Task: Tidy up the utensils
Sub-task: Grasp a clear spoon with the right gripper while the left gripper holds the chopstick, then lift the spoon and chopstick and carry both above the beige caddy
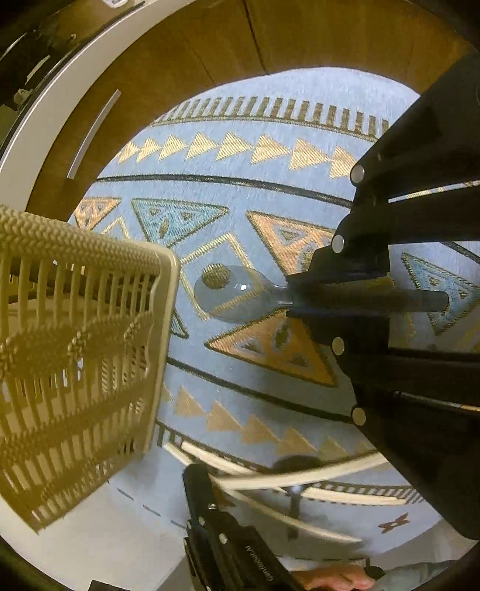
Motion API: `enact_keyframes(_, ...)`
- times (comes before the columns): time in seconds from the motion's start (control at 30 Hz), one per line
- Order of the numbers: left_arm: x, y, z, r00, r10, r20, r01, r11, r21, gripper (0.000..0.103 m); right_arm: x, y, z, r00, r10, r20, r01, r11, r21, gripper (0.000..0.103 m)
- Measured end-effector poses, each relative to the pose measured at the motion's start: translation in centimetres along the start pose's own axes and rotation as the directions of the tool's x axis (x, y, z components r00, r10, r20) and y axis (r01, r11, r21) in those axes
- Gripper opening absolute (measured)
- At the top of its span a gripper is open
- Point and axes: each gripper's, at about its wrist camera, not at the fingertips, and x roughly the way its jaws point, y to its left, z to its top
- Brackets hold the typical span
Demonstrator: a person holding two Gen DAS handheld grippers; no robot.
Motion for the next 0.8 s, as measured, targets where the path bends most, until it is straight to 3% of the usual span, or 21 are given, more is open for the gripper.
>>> enact_keyframes(0.1, -1.1, -0.3, -0.6, 1.000, -0.019, 0.007, 0.019, 1.000, 0.022, 0.002, -0.5, -0.3, -1.2, 1.000, 0.006, 0.012, -0.006, 1.000, -0.007, 0.010)
enact_keyframes(0.3, -2.7, 2.7, -1.0, 1.000, 0.028, 0.010, -0.028, 0.999, 0.016, 0.002, -1.6, -0.9, -1.9, 0.999, -0.011, 0.040, 0.011, 1.000, 0.001, 0.010)
enact_keyframes(0.4, -1.9, 4.4, -1.2, 0.999, 0.033, -0.030, -0.033, 0.999, -0.010, 0.002, -1.1, -2.2, -1.7, 1.000, -0.008, 0.020, 0.008, 1.000, 0.005, 0.010)
enact_keyframes(0.53, -1.2, 5.2, -1.5, 0.995, 0.042, -0.086, -0.040, 0.999, 0.025, 0.004, -0.6, -2.6, -1.5, 1.000, -0.003, -0.001, 0.003, 1.000, 0.002, 0.010)
enact_keyframes(0.57, -1.0, 5.2, -1.3, 0.995, 0.037, -0.094, -0.033, 0.999, 0.034, 0.007, -0.5, -3.0, -1.4, 1.000, 0.000, -0.005, 0.000, 1.000, 0.001, 0.010)
enact_keyframes(0.67, -1.3, 5.1, -1.3, 0.990, 0.024, -0.139, -0.015, 0.998, 0.064, 0.031, -0.5, -3.1, -1.1, 1.000, 0.000, -0.015, 0.000, 1.000, -0.010, 0.010)
enact_keyframes(0.7, -1.4, 4.9, -1.5, 0.988, 0.029, -0.152, -0.017, 0.997, 0.078, 0.035, -0.5, -3.2, -1.1, 1.000, 0.004, -0.020, -0.004, 1.000, -0.009, 0.010)
enact_keyframes(0.8, -1.2, 3.8, -2.2, 0.979, 0.091, -0.181, -0.062, 0.986, 0.157, 0.034, 0.7, -3.0, 0.6, 1.000, 0.004, -0.029, -0.005, 1.000, -0.015, 0.011)
